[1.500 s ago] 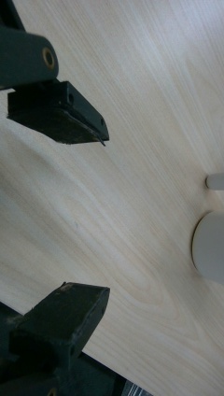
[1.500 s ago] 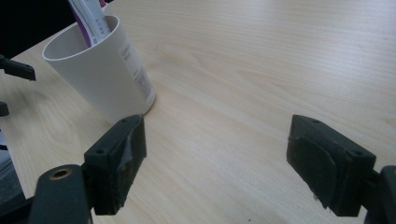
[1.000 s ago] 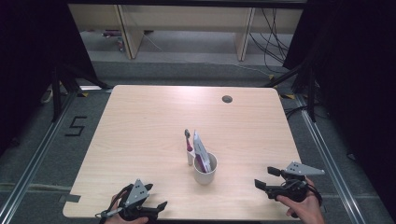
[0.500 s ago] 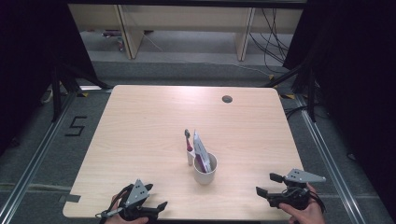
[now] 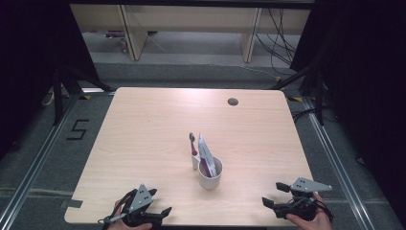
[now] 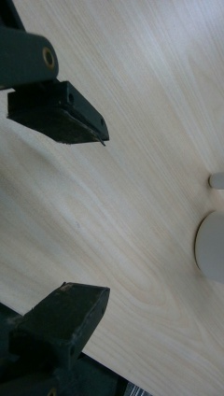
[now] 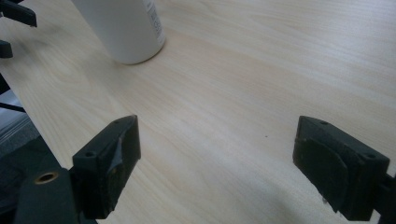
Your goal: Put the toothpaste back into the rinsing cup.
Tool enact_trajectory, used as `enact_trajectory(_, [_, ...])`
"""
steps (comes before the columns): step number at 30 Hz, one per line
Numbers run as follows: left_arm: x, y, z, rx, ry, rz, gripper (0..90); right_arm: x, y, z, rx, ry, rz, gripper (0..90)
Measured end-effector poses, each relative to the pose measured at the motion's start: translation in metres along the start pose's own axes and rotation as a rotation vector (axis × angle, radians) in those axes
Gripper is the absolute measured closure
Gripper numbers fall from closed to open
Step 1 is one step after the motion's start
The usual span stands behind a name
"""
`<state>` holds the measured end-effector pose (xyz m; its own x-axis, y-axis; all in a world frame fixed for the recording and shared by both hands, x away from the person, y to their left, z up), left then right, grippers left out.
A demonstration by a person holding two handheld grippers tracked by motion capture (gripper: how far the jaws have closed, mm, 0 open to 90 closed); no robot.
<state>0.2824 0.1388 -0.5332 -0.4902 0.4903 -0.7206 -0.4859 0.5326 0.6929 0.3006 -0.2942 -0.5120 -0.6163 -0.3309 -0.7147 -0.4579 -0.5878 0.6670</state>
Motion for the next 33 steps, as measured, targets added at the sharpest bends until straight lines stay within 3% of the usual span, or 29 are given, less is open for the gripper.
enact_trajectory(2, [0.000,0.000,-0.001,0.003,0.002,-0.003,20.3,0.001,-0.001,0.001,0.001,-0.007,0.003,15.8])
enact_trajectory(4, [0.000,0.000,-0.001,0.003,0.001,-0.003,20.4,0.001,-0.001,-0.001,0.011,0.027,0.001,15.9])
enact_trajectory(10, [0.000,0.000,-0.001,0.005,-0.002,-0.001,20.4,0.004,-0.003,0.004,-0.006,0.027,0.032,15.9])
enact_trajectory(15, [0.000,0.001,-0.001,0.002,-0.005,0.004,20.4,0.005,-0.005,0.005,0.007,0.047,0.035,15.8])
enact_trajectory(25, [-0.001,0.001,0.000,-0.008,-0.019,0.004,20.3,0.008,-0.010,0.007,0.001,0.033,0.068,15.8])
enact_trajectory(27, [-0.001,0.000,-0.001,0.003,-0.008,-0.007,20.3,0.009,-0.010,0.009,0.000,0.005,0.089,15.9])
enact_trajectory(29, [-0.001,0.000,-0.001,0.001,-0.009,-0.006,20.3,0.009,-0.011,0.008,0.007,0.024,0.091,15.9])
enact_trajectory(30, [-0.001,0.001,-0.002,0.000,-0.008,-0.003,20.3,0.010,-0.011,0.010,-0.006,0.003,0.100,15.9])
enact_trajectory(31, [-0.001,0.001,-0.002,-0.001,-0.010,0.001,20.3,0.010,-0.011,0.008,0.009,0.032,0.092,15.9])
enact_trajectory(33, [-0.001,0.001,-0.002,0.003,-0.009,-0.004,20.3,0.010,-0.011,0.008,0.009,0.032,0.103,15.9])
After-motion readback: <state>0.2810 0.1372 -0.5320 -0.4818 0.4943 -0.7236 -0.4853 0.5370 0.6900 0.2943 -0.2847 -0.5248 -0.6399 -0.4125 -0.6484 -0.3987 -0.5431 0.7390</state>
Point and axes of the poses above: each handheld gripper's, and its own axes: y roughly backward along the jaws, x roughly out of its underside, z roughly to its left, the point moved 4 cm from there along -y, roughly forward along the jaws, and after that the axes turned 6 degrees about z, right-handed, at the moved point
